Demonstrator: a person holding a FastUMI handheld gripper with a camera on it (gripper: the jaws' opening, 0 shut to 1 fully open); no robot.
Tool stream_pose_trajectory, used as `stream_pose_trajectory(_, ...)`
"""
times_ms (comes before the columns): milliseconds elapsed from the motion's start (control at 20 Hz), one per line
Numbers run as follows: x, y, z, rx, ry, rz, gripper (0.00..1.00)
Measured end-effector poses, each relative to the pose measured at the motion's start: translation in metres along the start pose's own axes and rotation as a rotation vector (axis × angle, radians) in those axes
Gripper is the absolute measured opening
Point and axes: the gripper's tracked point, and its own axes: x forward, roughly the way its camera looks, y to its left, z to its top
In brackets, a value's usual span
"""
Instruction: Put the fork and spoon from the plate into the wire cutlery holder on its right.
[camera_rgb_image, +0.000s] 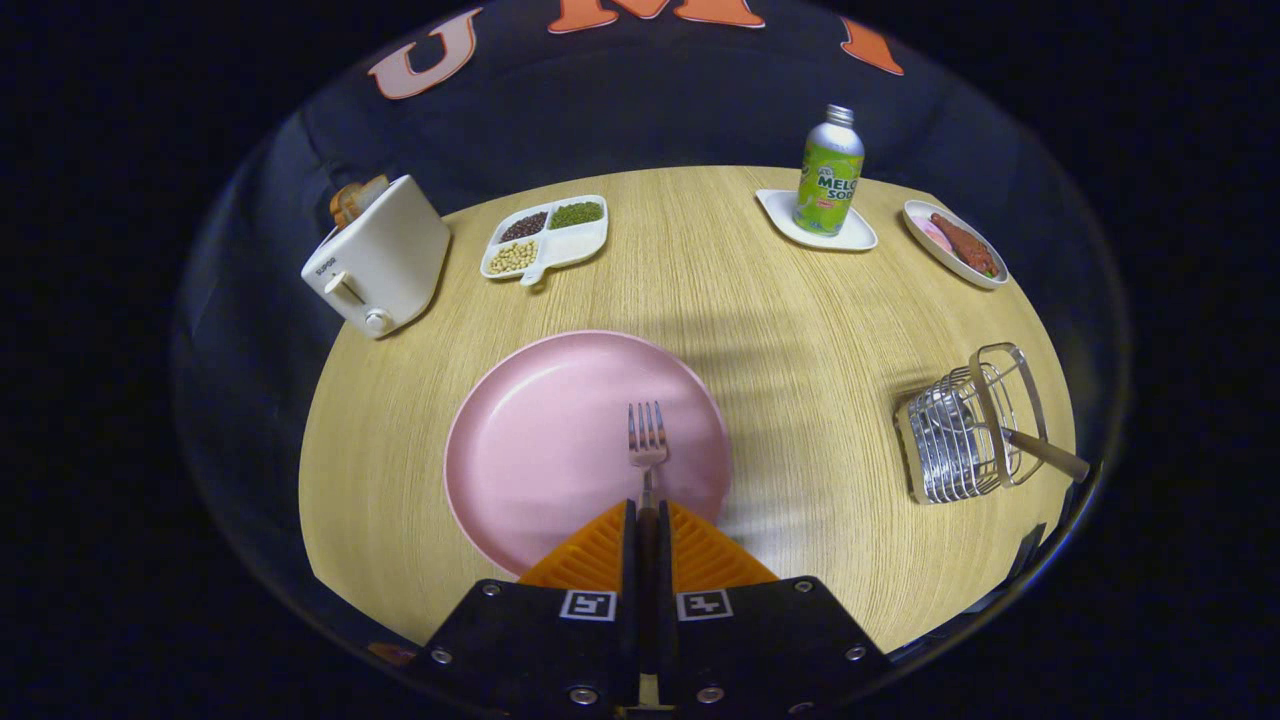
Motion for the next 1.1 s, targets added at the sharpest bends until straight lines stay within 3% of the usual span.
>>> stream_pose_trajectory(350, 0.022, 0.008, -0.032, -0.115, 0.136, -0.003, 0.08)
stream_pose_trajectory(750, 0.024, 0.018, -0.032, -0.107, 0.178, 0.058, 0.05)
stream_pose_trajectory(1100, -0.006, 0.007, 0.006, -0.06, 0.034, 0.059, 0.03)
